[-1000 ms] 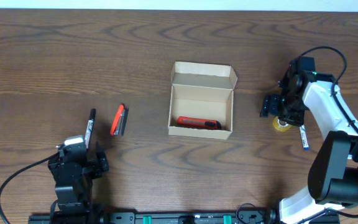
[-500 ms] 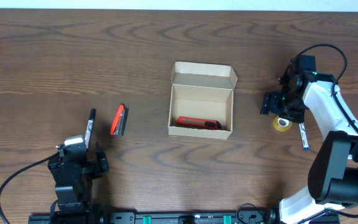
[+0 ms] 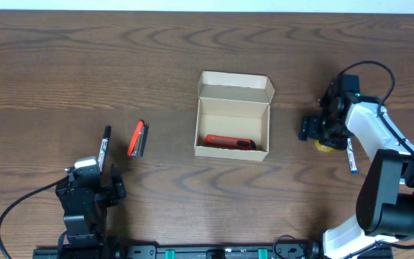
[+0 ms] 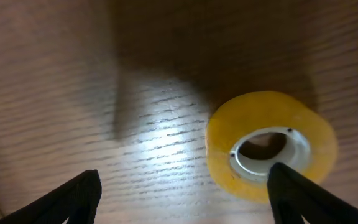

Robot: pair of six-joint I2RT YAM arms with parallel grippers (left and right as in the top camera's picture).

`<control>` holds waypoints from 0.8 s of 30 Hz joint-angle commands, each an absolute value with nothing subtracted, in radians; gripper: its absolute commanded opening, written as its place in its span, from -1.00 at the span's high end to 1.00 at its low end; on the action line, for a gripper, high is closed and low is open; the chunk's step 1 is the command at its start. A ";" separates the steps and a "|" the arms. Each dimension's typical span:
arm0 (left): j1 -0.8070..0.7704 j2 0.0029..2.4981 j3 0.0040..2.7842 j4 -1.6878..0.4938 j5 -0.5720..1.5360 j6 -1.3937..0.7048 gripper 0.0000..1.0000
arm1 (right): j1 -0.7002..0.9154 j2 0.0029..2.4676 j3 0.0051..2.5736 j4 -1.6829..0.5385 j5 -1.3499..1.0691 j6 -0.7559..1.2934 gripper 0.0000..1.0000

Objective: Pack container
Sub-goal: 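Grasp the yellow tape roll with the right gripper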

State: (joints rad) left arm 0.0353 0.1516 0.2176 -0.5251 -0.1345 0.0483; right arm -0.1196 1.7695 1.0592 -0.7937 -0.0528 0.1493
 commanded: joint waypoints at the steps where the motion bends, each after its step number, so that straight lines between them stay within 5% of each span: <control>1: 0.032 0.152 0.235 -0.526 -0.130 0.037 -0.90 | -0.118 1.769 1.007 -0.764 -0.057 0.141 -0.58; 6: 0.032 0.152 0.235 -0.526 -0.130 0.037 -0.91 | -0.118 1.769 0.950 -0.715 -0.057 0.141 -0.44; 10: 0.032 0.152 0.235 -0.526 -0.130 0.037 -0.90 | -0.118 1.769 0.944 -0.709 -0.057 0.141 0.86; 11: 0.032 0.152 0.235 -0.526 -0.130 0.037 -0.90 | -0.118 1.769 0.944 -0.703 -0.057 0.141 0.97; 24: 0.032 0.152 0.235 -0.525 -0.130 0.037 -0.90 | -0.113 1.735 1.065 -0.713 -0.214 -0.004 0.97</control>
